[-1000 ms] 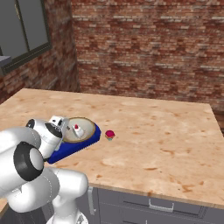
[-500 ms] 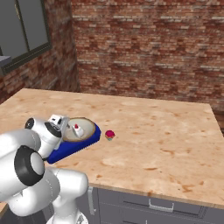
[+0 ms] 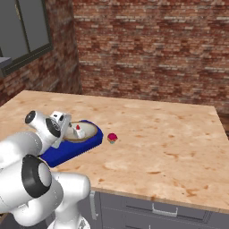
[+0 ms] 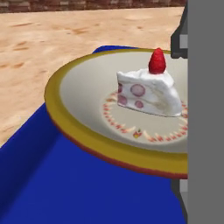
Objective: Place the bowl with cake and the cupcake onto the tray.
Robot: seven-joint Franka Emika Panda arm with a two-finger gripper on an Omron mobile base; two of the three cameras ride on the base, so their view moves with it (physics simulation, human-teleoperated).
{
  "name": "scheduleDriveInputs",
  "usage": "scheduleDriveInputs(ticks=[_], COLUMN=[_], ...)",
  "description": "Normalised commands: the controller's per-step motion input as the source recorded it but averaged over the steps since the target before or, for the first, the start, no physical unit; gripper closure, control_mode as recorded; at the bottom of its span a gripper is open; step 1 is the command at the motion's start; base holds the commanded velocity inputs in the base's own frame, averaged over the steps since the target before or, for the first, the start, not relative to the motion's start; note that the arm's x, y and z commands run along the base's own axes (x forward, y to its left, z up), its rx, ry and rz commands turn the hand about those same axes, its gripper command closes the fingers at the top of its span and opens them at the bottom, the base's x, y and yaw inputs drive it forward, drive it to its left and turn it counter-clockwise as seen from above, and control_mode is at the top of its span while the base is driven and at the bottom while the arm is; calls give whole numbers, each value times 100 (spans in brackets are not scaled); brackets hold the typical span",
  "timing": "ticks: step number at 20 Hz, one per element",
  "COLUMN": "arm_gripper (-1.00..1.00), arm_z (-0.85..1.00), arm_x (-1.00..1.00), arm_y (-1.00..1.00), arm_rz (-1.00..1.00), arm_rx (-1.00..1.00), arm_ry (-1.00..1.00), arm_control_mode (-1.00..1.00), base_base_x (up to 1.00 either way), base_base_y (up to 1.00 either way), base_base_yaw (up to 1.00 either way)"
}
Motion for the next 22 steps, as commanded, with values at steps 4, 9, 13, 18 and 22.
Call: scheduleDriveInputs(ticks=[4,9,13,18,22], arm_gripper=[-100,-100,-100,-100,-100], arm_z=[9,0,-1,-14,-28], arm_x=[0,0,0,0,-3], arm_y=[0,0,0,0,0], arm_rz=[-3,0,0,0,0], arm_rx=[0,0,0,0,0], arm_ry=[6,1,-1,-5,-2], arm_control_mode=[-100,-100,-100,-100,-100], base_base_x=[0,0,0,0,0], base_base_y=[0,0,0,0,0], base_base_yaw=[0,0,0,0,0])
